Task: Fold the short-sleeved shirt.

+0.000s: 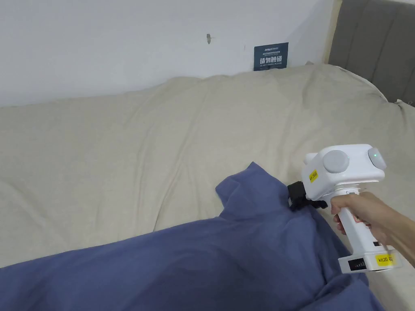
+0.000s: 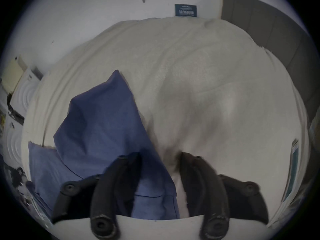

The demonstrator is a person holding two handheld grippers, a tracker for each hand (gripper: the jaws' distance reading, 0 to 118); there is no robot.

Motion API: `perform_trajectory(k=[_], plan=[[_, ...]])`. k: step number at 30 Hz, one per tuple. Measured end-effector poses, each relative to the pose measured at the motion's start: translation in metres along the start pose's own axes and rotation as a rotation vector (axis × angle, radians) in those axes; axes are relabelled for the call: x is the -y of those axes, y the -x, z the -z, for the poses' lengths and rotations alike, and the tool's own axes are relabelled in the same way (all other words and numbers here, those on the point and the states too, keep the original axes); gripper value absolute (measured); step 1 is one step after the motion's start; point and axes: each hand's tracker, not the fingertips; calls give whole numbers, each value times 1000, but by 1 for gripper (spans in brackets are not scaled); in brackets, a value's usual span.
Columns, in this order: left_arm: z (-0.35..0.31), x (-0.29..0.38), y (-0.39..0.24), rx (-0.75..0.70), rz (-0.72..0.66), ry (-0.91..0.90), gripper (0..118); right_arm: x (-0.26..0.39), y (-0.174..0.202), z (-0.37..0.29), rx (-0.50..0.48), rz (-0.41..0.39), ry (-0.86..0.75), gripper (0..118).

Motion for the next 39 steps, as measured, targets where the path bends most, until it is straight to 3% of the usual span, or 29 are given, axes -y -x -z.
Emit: perform_trajectory(k=[1,2,3,5,8,11,12,14,15,18,23,30,31,32,34,36,39], plan=[[2,1,0,1,0,2,0,1,3,-12,0,-32,-27,0],[5,2,0,0,1,11,0,-22,-14,47,-19,-27,-32,0],[6,2,0,-3,4,25,0,-26,-14,49,-3,-14,-25,0],[9,2,0,-11,15,27,0,-30,-14,71,13,-91,-6,0],[13,-3,9,17,4,24,0,-26,-21,42,-28,-20,-26,0],[21,-18,23,57,-8,27,2,-15,-11,18,-25,-52,-47,0],[21,-22,25,51,-9,7,22,-12,-9,11,-27,-63,-51,0],[31,-36,34,54,-25,-11,83,-9,-1,-10,-37,-84,-74,0],[37,-44,40,75,-56,-4,101,-8,2,-15,-41,-87,-78,0],[60,-68,51,94,-86,28,101,-9,10,-27,-71,-92,-101,0],[111,-102,49,13,-15,102,101,-18,9,-22,-72,-96,-104,0],[175,-87,40,24,-35,308,99,-23,-3,-8,-67,-86,-96,0],[168,-89,39,14,-22,236,95,-23,-5,-7,-69,-83,-95,0],[163,-89,38,20,-58,217,89,-24,-6,-7,-69,-78,-96,0],[157,-89,35,29,-46,200,55,-24,-4,-8,-73,-74,-96,0],[150,-92,29,12,14,161,5,-25,-4,-9,-81,-70,-109,0],[148,-98,24,32,7,191,5,-25,-1,-19,-102,-75,-124,0]])
